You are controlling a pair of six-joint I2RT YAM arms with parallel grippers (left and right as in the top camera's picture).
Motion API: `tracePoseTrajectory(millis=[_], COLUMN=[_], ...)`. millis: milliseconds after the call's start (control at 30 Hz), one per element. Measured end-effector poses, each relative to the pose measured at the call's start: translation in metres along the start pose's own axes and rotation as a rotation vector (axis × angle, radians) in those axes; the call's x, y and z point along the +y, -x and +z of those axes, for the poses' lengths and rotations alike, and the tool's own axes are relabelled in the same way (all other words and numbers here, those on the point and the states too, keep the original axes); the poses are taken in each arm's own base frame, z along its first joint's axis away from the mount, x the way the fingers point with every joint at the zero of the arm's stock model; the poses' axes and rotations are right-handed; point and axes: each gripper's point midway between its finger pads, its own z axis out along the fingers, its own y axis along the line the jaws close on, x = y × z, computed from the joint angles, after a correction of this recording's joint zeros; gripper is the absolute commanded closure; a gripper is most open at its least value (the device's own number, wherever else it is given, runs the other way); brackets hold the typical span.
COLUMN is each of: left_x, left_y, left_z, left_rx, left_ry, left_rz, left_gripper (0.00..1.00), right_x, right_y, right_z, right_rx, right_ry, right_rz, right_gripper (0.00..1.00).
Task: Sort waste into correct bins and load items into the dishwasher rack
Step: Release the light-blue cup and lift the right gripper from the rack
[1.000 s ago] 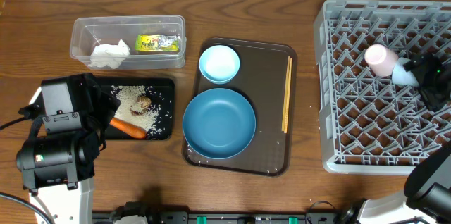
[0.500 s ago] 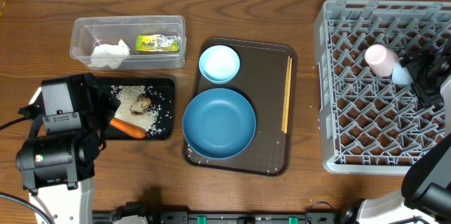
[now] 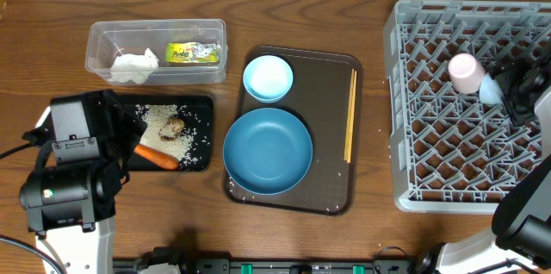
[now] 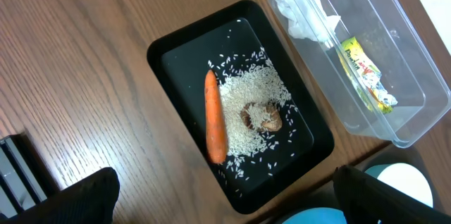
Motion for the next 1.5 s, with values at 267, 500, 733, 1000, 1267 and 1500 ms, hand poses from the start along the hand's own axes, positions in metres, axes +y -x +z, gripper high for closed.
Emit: tracePoseTrajectory(millis=[267,500,733,1000,1267,1500], left_x=[0.0,0.0,0.0,0.0,0.0,0.0], left_y=[0.0,0.0,0.0,0.0,0.0,0.0], left_z=[0.0,0.0,0.0,0.0,0.0,0.0], left_rx=[0.0,0.0,0.0,0.0,0.0,0.0], left_ry=[0.0,0.0,0.0,0.0,0.0,0.0], left_rz=[0.0,0.0,0.0,0.0,0.0,0.0], left_gripper=[0.02,0.02,0.02,0.02,0.02,0.02], right_x=[0.002,0.001,0.01,0.036,0.08,0.135], right_y=[0.008,0.012,0.018,0.022,0.014,-0.054], right_z=[0.0,-0.001,-0.004,-0.046,-0.103,-0.112], right_rx=[-0.036,-0.057,-0.084,-0.115,-0.167,-0.144], right_ry=[0.006,-0.003,0.038,0.182,0.398,0.469], right_rz=[0.006,-0.018,-0.1,-0.168,-0.319,-0.603], right_gripper=[0.3,0.38,0.38,0.35,0.44,0.84])
